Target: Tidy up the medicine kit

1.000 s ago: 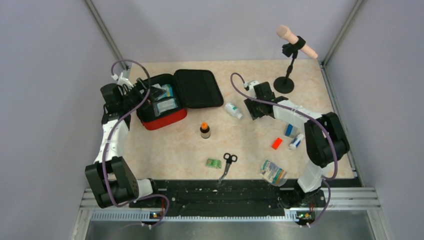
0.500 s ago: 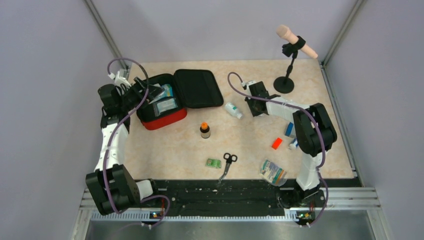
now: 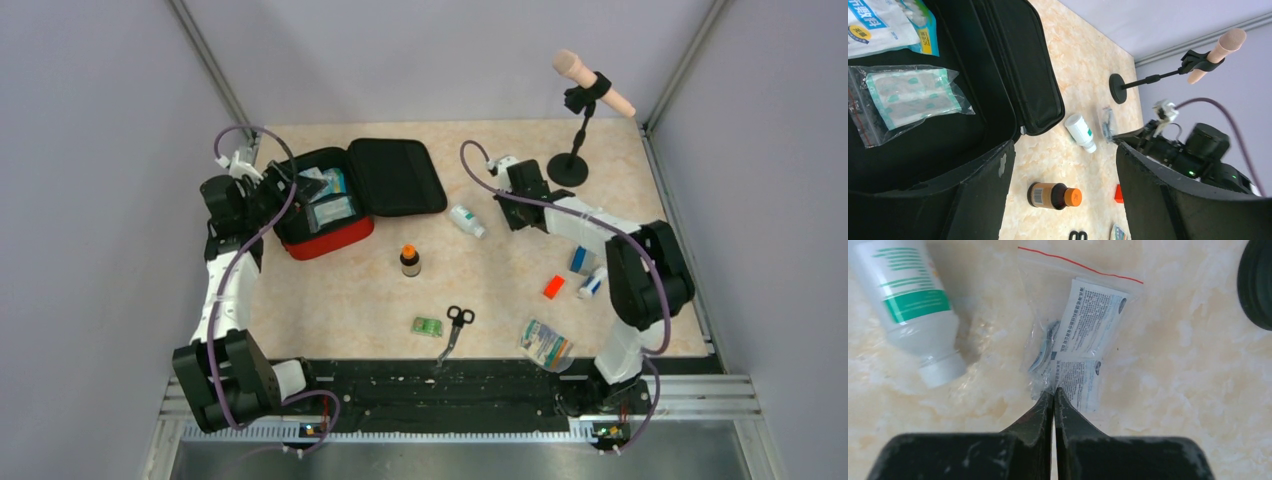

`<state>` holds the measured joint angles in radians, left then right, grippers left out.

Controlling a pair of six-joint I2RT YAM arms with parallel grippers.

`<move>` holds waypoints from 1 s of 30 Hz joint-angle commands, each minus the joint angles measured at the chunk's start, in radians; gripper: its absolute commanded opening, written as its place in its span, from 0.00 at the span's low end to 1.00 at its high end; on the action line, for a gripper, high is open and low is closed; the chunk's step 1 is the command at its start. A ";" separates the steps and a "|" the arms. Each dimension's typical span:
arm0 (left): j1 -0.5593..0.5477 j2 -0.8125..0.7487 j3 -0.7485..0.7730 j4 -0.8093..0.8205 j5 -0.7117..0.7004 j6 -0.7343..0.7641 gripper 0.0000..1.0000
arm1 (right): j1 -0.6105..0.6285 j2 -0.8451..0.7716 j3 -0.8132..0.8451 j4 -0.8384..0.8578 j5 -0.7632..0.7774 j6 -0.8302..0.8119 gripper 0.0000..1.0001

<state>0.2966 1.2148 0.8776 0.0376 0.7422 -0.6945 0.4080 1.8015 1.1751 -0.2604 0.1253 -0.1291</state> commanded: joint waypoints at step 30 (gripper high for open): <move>-0.455 0.271 0.106 0.069 0.225 -0.061 0.81 | 0.244 -0.397 -0.060 -0.148 -0.548 -0.349 0.00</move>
<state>-0.1322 1.4300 0.9180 0.0662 0.8722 -0.7097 0.6361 1.4143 1.0557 -0.3813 -0.4133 -0.4198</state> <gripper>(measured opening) 0.809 0.003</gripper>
